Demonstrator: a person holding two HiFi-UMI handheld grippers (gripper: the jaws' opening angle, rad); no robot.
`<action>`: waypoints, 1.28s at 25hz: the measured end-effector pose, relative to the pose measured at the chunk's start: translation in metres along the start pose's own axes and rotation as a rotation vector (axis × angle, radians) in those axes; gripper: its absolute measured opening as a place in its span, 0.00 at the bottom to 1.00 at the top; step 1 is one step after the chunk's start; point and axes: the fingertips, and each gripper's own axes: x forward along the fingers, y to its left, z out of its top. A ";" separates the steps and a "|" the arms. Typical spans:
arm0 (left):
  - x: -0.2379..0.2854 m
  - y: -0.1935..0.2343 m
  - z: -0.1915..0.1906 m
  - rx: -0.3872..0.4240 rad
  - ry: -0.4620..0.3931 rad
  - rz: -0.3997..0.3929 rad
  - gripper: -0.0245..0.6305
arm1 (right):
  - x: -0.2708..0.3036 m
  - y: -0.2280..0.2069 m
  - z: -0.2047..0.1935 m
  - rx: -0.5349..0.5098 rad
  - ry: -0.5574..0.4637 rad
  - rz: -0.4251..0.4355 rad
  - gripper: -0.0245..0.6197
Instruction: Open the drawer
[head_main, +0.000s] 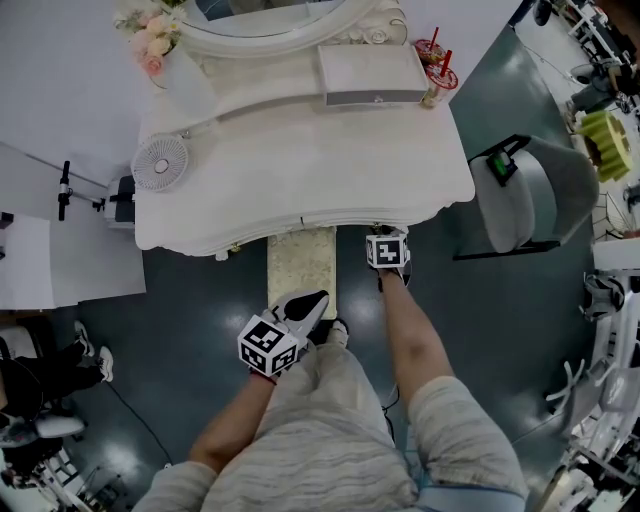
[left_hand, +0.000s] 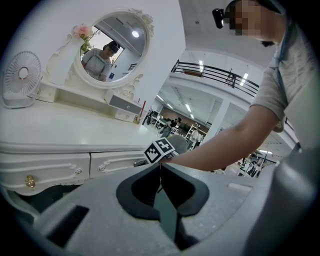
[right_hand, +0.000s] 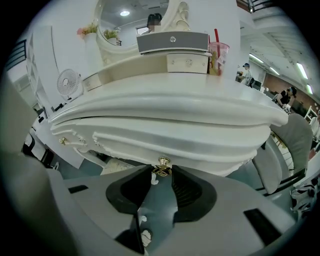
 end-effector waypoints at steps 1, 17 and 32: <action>0.000 0.000 0.000 -0.001 0.001 0.001 0.06 | 0.000 0.000 0.000 -0.005 -0.003 0.003 0.23; 0.004 -0.004 0.004 0.005 -0.009 -0.016 0.06 | -0.013 0.002 -0.022 -0.014 0.025 -0.014 0.23; 0.007 -0.019 0.002 0.025 0.000 -0.044 0.06 | -0.028 0.007 -0.050 -0.029 0.034 -0.014 0.23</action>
